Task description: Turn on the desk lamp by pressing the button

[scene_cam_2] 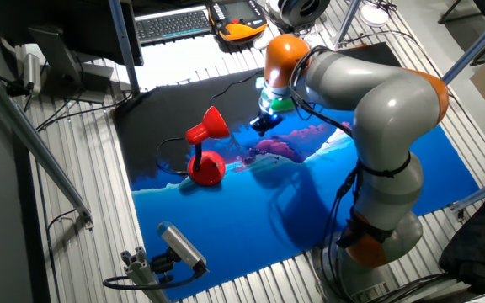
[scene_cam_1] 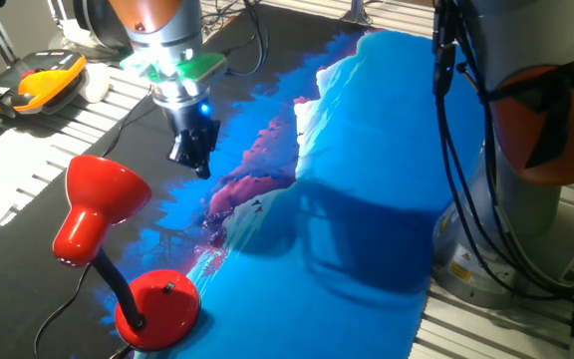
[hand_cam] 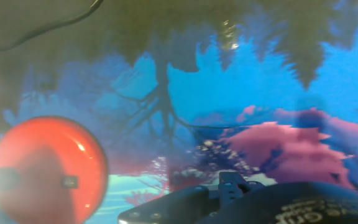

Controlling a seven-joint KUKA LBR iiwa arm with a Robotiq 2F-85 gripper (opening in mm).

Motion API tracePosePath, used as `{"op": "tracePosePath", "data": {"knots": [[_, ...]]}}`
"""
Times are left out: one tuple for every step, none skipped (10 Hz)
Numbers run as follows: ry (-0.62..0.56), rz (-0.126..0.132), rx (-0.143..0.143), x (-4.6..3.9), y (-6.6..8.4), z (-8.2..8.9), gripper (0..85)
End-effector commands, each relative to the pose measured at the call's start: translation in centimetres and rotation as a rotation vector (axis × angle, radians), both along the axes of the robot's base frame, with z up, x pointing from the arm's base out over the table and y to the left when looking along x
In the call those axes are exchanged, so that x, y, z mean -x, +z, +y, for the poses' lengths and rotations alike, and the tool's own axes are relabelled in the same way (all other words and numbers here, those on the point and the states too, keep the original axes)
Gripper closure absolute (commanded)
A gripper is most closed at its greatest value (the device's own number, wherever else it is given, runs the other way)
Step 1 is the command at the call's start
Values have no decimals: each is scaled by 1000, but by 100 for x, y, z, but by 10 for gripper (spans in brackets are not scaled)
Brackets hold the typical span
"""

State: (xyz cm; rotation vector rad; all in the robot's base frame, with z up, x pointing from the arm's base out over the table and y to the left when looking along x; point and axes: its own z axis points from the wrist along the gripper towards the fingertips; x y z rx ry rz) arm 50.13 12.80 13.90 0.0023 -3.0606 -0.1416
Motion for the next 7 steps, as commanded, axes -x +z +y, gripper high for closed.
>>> {"op": "tracePosePath", "data": {"knots": [[2,-5,4,6,10,-13,850],[11,-16,19,13,17,-16,850],[23,-26,39,13,38,-25,850],[26,-26,40,10,70,-54,850],[29,-31,41,23,90,-83,850],[29,-30,38,37,97,-89,850],[28,-25,35,39,98,-85,850]]}}
